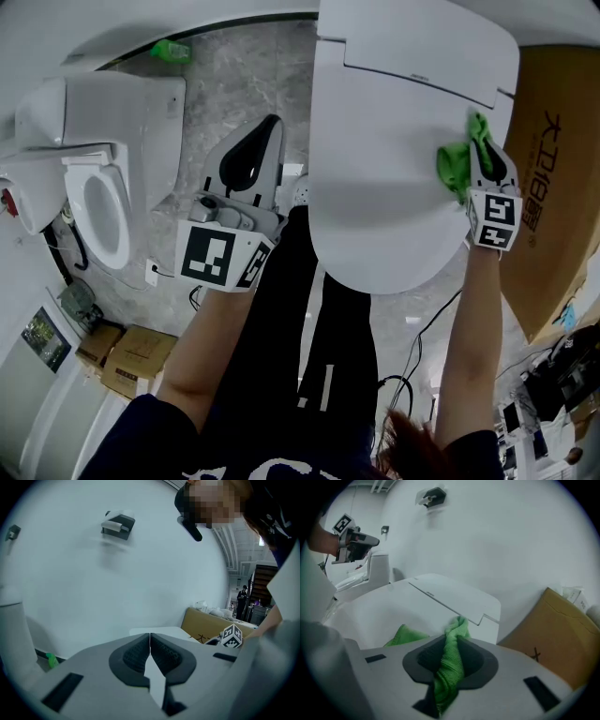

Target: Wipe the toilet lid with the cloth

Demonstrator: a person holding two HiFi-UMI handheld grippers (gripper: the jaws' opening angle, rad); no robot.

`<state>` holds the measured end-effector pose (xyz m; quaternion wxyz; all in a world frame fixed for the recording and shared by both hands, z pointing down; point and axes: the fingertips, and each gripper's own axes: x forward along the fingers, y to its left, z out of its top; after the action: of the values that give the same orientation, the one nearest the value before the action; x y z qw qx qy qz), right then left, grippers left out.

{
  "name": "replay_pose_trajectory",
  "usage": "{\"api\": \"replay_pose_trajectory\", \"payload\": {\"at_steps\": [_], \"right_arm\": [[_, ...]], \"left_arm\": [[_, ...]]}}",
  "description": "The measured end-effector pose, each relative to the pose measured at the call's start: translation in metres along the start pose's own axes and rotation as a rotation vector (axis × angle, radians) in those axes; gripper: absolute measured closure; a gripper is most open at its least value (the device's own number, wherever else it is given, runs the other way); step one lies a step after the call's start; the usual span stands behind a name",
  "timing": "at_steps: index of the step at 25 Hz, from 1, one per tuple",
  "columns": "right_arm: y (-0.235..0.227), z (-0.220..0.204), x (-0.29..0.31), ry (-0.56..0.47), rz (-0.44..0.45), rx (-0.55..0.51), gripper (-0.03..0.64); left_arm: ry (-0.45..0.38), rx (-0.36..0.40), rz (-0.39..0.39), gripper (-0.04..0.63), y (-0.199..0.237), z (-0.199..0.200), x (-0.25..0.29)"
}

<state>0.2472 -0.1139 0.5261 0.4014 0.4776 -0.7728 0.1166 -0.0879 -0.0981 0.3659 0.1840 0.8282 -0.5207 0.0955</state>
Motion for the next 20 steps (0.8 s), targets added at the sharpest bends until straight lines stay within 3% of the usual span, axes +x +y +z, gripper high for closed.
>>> {"api": "replay_pose_trajectory", "payload": {"at_steps": [6, 12, 20], "right_arm": [[-0.031, -0.024, -0.012, 0.007, -0.084, 0.121, 0.534], [-0.033, -0.026, -0.013, 0.012, -0.137, 0.181, 0.535], [-0.003, -0.013, -0.011, 0.021, -0.106, 0.146, 0.535]], "left_arm": [[0.001, 0.000, -0.006, 0.574, -0.004, -0.001, 0.002], [-0.004, -0.004, -0.013, 0.574, -0.005, -0.001, 0.003], [-0.010, -0.009, -0.020, 0.574, -0.006, 0.002, 0.000]]}}
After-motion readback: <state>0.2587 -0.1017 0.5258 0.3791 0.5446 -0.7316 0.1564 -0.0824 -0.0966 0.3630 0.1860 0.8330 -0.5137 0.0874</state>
